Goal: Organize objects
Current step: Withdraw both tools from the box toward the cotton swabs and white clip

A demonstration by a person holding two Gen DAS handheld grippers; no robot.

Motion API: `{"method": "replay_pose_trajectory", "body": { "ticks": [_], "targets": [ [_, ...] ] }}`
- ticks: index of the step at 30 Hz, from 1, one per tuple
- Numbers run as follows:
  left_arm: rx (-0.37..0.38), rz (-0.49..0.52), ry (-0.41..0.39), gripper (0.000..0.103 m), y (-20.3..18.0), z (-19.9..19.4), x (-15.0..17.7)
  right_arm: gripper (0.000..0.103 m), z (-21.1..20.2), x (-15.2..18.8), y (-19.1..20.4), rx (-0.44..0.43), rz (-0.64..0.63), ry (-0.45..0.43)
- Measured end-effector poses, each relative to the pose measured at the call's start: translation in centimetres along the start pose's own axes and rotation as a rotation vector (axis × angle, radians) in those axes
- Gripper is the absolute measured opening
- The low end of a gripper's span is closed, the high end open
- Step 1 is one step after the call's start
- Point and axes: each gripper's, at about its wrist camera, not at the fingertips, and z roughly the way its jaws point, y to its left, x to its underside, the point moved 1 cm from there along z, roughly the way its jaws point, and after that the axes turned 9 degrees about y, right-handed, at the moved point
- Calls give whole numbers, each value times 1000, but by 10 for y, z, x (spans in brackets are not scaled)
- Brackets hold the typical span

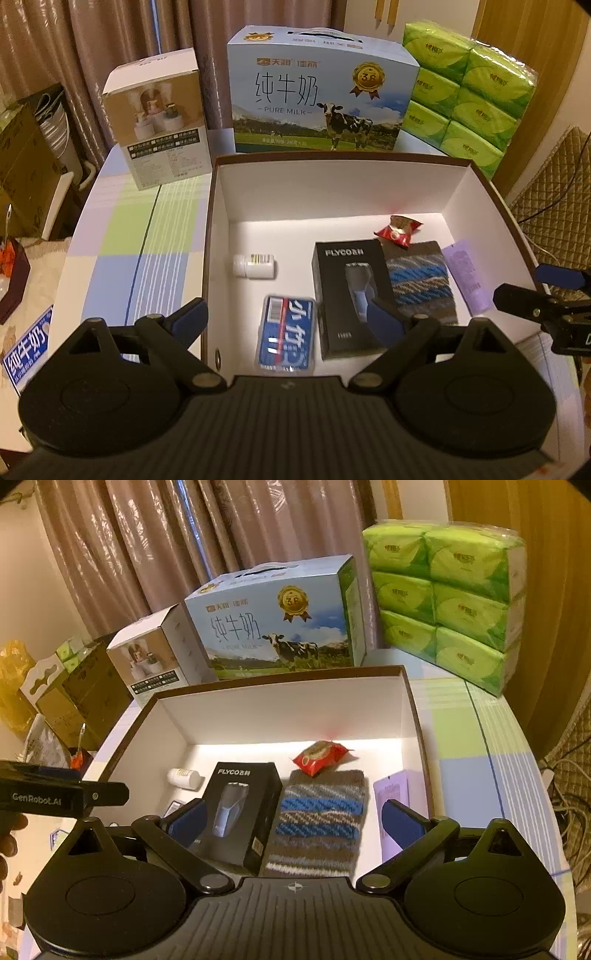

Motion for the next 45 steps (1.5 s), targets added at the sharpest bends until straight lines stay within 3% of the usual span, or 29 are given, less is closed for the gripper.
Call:
{"method": "replay_pose_trajectory", "body": {
  "ticks": [7,29,45],
  "targets": [
    [30,-41,-3,91,2,-21,23,98,-17,15,5,-19,-1,-1],
    [29,-96,31,91,9,-51,97,98,-42,70,31,-56,-22,35],
    [-4,-146,134,91,26,-43,166,98,-30,126,41,-57,-49,147]
  ]
}}
